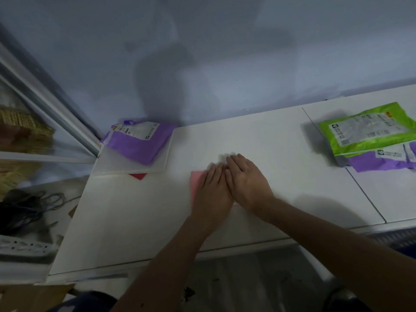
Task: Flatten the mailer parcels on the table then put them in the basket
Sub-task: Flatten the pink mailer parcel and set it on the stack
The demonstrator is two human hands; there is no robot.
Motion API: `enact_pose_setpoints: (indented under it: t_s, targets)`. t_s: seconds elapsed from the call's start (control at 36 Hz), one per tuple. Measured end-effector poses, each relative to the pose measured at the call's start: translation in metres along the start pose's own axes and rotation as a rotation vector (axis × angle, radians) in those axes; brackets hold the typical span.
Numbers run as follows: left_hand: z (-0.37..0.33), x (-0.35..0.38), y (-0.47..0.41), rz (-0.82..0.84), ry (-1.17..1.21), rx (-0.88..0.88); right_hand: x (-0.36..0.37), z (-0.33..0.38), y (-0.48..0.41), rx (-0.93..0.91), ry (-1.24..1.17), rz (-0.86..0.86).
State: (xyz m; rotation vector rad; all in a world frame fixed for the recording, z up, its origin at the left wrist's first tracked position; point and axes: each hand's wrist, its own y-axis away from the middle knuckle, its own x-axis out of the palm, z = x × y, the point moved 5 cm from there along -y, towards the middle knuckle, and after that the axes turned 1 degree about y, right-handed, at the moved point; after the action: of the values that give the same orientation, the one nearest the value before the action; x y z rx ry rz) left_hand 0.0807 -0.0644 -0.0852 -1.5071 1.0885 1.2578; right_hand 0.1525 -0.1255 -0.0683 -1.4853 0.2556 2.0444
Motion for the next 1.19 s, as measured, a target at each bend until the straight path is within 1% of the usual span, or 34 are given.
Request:
enact_pose_setpoints:
  t_s: [0.08,0.19,0.39,0.53,0.64,0.81,0.94,1.03,1.11,1.19]
  targets:
    - [-0.001,-0.003,0.005,-0.054,-0.022,-0.044,0.004,-0.002,0.010,0.043,-0.019,-0.004]
    - [-0.002,-0.001,0.006,-0.103,-0.050,-0.040,0.005,-0.005,0.013,0.077,-0.041,-0.005]
    - [-0.001,0.003,0.006,-0.120,-0.066,-0.050,0.006,-0.006,0.015,0.068,-0.026,0.011]
    - [-0.001,0.004,0.006,-0.143,-0.029,-0.038,0.007,-0.007,0.013,0.074,-0.022,0.018]
    - [0.001,0.009,0.005,-0.117,-0.006,-0.027,0.008,-0.008,0.013,0.079,-0.019,0.023]
    - [0.007,0.022,-0.001,-0.029,0.012,-0.004,0.009,-0.007,0.012,0.062,-0.004,0.033]
    - [0.005,0.019,-0.001,-0.068,0.015,0.047,0.010,-0.008,0.012,0.073,-0.010,0.049]
    - [0.009,0.025,-0.005,-0.012,-0.012,0.071,0.010,-0.008,0.012,0.070,-0.015,0.052]
    - [0.015,0.031,-0.009,0.085,0.048,0.001,0.009,-0.008,0.012,0.073,-0.007,0.051]
    - [0.020,0.031,-0.009,0.105,0.082,-0.047,0.009,-0.007,0.013,0.066,0.009,0.065]
